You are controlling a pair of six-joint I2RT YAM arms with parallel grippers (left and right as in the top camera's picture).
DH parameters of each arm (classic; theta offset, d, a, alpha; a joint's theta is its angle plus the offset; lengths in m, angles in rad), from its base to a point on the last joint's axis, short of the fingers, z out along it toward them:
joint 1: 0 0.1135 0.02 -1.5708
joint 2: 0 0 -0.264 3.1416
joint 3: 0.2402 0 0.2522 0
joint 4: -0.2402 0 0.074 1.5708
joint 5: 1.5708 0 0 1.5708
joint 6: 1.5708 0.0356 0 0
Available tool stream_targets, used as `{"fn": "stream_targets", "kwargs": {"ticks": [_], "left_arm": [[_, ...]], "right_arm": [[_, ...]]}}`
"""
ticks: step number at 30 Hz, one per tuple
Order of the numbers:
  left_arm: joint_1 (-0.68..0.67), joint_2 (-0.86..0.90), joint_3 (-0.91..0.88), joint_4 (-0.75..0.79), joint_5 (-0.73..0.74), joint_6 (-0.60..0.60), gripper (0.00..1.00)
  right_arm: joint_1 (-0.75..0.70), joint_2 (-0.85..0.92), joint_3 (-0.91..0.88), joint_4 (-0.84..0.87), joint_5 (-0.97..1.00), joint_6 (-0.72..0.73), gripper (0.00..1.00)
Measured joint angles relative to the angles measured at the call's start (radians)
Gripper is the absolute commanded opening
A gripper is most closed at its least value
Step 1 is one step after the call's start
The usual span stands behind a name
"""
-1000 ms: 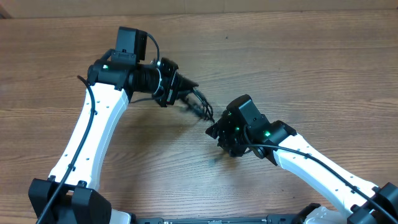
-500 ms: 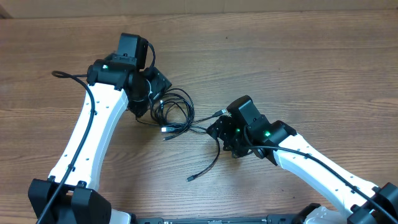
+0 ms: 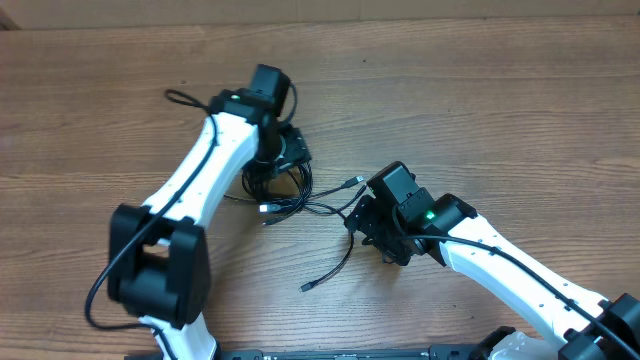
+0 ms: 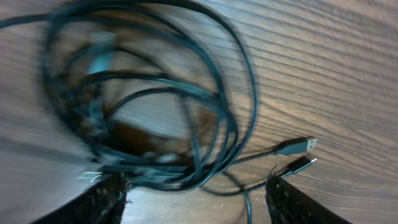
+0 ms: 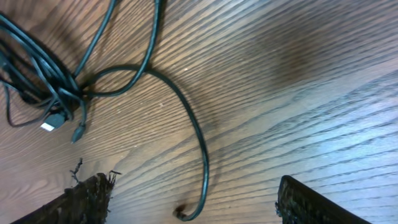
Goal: Untangle cables
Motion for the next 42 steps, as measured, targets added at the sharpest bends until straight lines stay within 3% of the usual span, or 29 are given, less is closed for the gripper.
{"fn": "stream_targets", "kwargs": {"ticks": [2,6,9,10,11,12,18,22,25,30,37,42], "left_arm": [[-0.027,0.047,0.0,0.039,0.011,0.021,0.84],[-0.061,0.127,0.0,0.109,0.022,0.04,0.72],[-0.066,0.163,0.0,0.128,0.022,0.041,0.47],[-0.068,0.175,0.0,0.136,0.021,0.044,0.35],[-0.068,0.181,0.0,0.139,0.021,0.045,0.1],[-0.068,0.192,0.0,0.143,0.018,0.044,0.04],[-0.062,0.2,0.012,0.168,0.014,0.046,0.04],[-0.025,0.197,0.12,0.055,0.063,0.046,0.04],[0.011,0.171,0.212,-0.055,0.1,0.046,0.04],[0.06,0.023,0.248,-0.166,0.125,0.047,0.04],[0.1,-0.199,0.248,-0.186,0.134,0.088,0.04],[0.101,-0.246,0.25,-0.188,0.123,0.085,0.04]], "right_arm": [[0.0,0.0,0.0,-0.001,0.006,0.001,0.86],[0.0,0.0,0.0,-0.002,0.021,0.0,0.88],[0.0,0.0,0.0,-0.002,0.022,0.0,0.88],[0.0,0.0,0.0,-0.002,0.022,0.0,0.88],[0.0,0.0,0.0,-0.002,0.022,0.0,0.88],[0.0,0.0,0.0,-0.003,0.022,0.0,0.88],[0.0,0.0,0.0,-0.003,0.022,0.0,0.88],[0.0,0.0,0.0,-0.002,0.022,0.0,0.89],[0.0,0.0,0.0,-0.003,0.022,0.002,1.0],[0.0,0.0,0.0,-0.003,0.022,0.001,1.0],[0.0,0.0,0.0,-0.003,0.022,0.001,1.0],[0.0,0.0,0.0,-0.003,0.022,0.001,1.0]]}}
